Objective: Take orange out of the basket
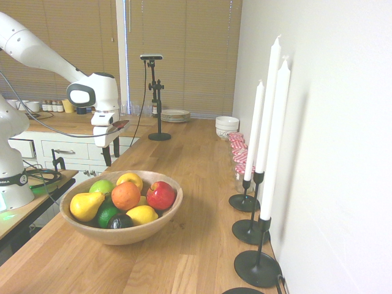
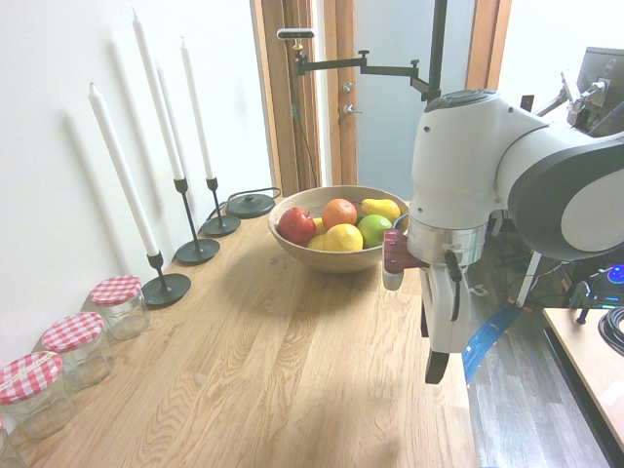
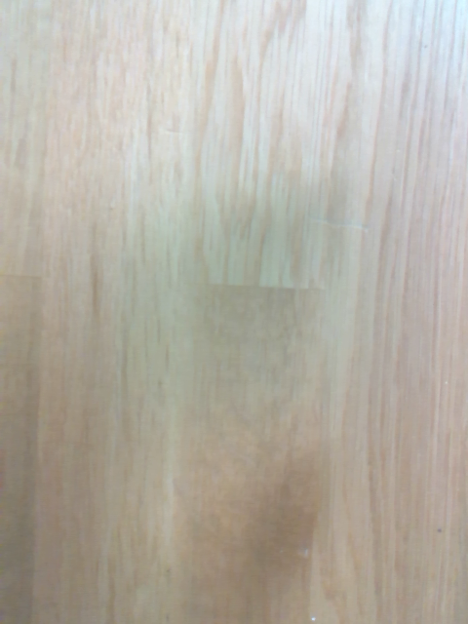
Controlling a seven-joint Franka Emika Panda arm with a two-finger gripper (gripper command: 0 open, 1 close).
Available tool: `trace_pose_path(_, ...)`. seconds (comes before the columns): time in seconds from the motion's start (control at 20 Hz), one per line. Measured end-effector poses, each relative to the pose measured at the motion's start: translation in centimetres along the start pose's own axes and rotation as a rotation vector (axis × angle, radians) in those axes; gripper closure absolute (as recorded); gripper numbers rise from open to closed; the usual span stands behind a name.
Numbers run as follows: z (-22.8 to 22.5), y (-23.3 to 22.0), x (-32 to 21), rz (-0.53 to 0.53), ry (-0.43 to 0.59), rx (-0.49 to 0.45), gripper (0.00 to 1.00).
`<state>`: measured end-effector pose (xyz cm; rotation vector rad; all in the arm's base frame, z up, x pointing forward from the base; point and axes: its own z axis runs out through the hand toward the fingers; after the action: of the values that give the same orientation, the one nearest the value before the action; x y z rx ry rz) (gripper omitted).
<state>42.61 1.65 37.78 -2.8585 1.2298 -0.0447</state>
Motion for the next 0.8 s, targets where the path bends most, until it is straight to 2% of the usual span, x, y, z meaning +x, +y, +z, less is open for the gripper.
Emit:
trace_pose_path(0.2, -0.7, -0.3, 0.2, 0.002, 0.008, 0.002, 0.0)
trace_pose_path(0.35, -4.9, -1.0, 2.0, 0.011, 0.033, 0.026, 0.0)
trace_pose_path(0.6, -13.2, 1.2, 8.0, 0.064, 0.099, 0.065, 0.0)
trace_pose_path(0.8, -17.1, 4.1, 14.0, 0.133, 0.133, 0.087, 0.0)
